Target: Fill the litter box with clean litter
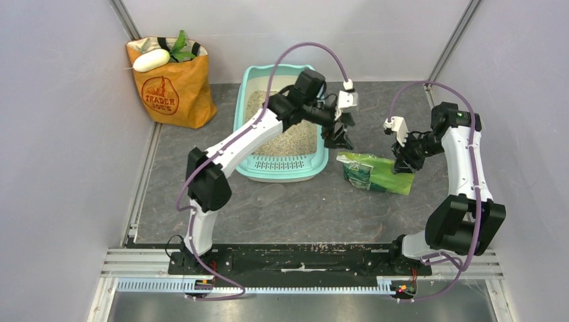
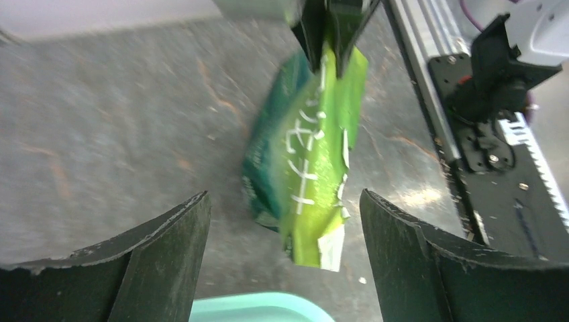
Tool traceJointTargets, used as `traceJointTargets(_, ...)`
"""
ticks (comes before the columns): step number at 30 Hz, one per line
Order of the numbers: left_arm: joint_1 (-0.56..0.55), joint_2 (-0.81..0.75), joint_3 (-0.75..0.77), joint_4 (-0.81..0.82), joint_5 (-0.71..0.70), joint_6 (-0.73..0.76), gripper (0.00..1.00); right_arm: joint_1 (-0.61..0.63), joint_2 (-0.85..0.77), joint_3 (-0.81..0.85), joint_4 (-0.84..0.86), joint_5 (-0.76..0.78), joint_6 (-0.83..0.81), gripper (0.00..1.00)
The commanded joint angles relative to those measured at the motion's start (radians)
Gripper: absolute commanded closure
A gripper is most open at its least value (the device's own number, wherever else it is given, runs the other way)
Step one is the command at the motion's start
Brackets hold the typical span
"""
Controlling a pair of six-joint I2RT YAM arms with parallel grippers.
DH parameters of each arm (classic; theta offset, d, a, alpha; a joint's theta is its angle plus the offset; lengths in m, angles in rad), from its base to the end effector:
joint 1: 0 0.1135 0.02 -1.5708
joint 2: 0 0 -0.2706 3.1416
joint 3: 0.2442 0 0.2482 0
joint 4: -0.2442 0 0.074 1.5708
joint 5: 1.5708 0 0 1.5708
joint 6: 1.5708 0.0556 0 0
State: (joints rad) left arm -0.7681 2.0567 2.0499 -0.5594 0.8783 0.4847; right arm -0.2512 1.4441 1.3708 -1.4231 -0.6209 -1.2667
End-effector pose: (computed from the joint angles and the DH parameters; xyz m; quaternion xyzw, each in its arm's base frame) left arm 0.3155 -0.3643 0.3524 0.6309 0.5227 -0.4305 0.3788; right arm 0.2398 -0.0281 0.3052 -0.4726 0.8260 0.1971 0.2358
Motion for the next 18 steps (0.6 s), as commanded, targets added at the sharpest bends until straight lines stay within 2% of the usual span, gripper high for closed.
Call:
traceJointTargets(1,-0.016,0.082,0.04,-0.08,0.065,-0.093,0.12,-0.002,-0.031,-0.014,0.016,0.04,-0.008,0.66)
traceJointTargets(4,-0.028,0.134,0.065,-0.062,0.037,-0.091,0.14,-0.002,-0.03,-0.015,0.016,0.038,-0.009,0.67)
traceJointTargets(11,-0.03,0.189,0.07,-0.103,0.034,0.0,0.41,-0.002,-0.032,-0.013,0.01,0.045,-0.011,0.67)
traceJointTargets(14,-0.032,0.156,0.027,-0.091,0.056,0.033,0.67,-0.002,-0.016,0.015,-0.011,-0.002,0.019,0.61)
traceJointTargets(15,-0.035,0.135,-0.002,-0.068,0.051,0.039,0.78,-0.002,-0.006,0.031,-0.023,-0.03,0.032,0.56)
traceJointTargets(18,-0.05,0.069,-0.116,0.053,-0.018,0.044,0.98,0.022,0.029,0.077,-0.025,-0.108,0.149,0.39)
